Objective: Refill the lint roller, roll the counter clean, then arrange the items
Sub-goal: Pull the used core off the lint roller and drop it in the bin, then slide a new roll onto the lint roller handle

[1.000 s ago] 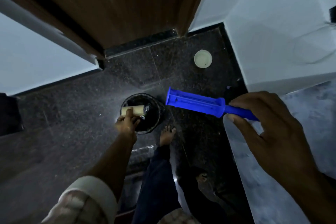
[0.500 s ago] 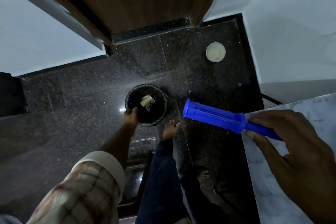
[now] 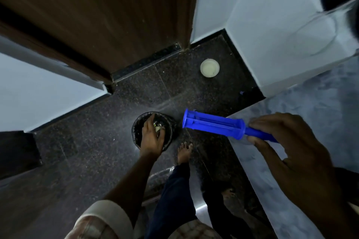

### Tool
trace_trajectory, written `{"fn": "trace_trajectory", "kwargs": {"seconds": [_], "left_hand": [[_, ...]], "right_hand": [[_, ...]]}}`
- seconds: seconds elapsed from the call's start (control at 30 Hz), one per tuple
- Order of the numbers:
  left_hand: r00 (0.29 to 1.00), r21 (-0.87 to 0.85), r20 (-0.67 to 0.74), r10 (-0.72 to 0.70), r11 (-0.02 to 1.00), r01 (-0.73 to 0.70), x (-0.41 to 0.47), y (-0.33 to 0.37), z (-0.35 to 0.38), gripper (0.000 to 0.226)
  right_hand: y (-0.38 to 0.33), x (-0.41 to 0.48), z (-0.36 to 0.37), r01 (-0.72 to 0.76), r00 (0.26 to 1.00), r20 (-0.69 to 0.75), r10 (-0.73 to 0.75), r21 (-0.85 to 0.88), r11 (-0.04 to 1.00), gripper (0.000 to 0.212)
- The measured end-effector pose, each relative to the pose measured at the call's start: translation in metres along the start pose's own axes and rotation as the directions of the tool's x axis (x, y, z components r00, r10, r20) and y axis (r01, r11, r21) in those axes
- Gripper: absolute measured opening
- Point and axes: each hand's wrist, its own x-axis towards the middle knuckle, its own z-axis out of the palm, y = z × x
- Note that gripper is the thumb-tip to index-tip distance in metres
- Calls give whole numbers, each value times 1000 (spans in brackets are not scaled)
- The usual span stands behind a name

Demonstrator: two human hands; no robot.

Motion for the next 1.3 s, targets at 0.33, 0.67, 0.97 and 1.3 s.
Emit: {"fn": "trace_trajectory", "kwargs": {"seconds": [0.33, 0.67, 0.97, 1.3], "left_hand": [[890, -24, 42, 454, 891, -453, -33, 148, -24, 76], [702, -120, 91, 706, 708, -696, -60, 254, 11, 69], [508, -137, 169, 844, 531, -836, -117, 328, 79, 58], [273, -152, 322, 907, 334, -930, -203, 392, 168, 54]], "right_hand": [[30, -51, -53, -71, 979, -186, 77, 41, 997, 21], [71, -110, -102, -146, 918, -370, 140, 13, 989, 18], [110, -195, -126, -273, 830, -481, 281, 89, 958, 16], [135, -299, -143, -378, 675, -626, 391, 161, 912, 13]]}}
